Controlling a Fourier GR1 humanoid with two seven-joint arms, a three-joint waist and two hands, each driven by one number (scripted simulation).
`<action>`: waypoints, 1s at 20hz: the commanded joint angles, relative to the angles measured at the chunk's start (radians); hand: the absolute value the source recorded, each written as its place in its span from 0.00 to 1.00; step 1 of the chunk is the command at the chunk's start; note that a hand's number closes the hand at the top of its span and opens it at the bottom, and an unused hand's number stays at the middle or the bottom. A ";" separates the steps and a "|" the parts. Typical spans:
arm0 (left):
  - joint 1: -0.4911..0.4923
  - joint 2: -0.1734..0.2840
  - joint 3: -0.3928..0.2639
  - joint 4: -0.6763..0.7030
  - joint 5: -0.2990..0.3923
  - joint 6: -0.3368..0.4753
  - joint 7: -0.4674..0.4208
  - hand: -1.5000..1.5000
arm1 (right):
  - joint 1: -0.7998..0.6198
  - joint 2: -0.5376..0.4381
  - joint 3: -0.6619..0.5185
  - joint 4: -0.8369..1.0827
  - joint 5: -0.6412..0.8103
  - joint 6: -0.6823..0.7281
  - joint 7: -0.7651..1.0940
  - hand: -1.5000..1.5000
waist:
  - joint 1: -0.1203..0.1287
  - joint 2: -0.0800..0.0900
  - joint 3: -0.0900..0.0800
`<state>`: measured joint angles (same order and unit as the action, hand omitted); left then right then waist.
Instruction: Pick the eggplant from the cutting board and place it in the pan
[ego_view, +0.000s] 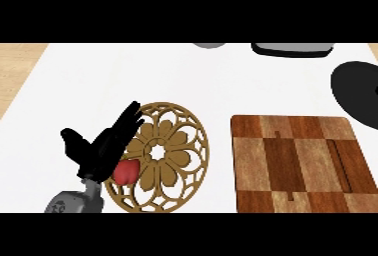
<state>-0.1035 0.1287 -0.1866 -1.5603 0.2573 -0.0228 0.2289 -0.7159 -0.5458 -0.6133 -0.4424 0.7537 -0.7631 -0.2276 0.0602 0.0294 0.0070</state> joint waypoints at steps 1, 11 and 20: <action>0.035 -0.003 -0.017 -0.012 -0.008 -0.014 -0.027 0.50 | -0.003 -0.045 -0.048 0.084 -0.037 -0.032 -0.081 1.00 | 0.020 0.006 0.002; -0.021 -0.011 -0.022 0.015 -0.006 -0.027 -0.010 0.50 | -0.016 -0.152 -0.019 0.283 0.019 0.172 0.048 0.00 | 0.038 0.019 0.004; -0.019 -0.003 0.015 0.012 0.000 -0.007 -0.010 0.50 | -0.049 -0.108 -0.246 0.189 -0.246 0.282 -0.220 0.00 | 0.003 0.004 0.010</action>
<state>-0.1200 0.1163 -0.1884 -1.5409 0.2516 -0.0325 0.2147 -0.7564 -0.6564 -0.7702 -0.2275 0.6104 -0.5406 -0.3564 0.0777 0.0396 0.0157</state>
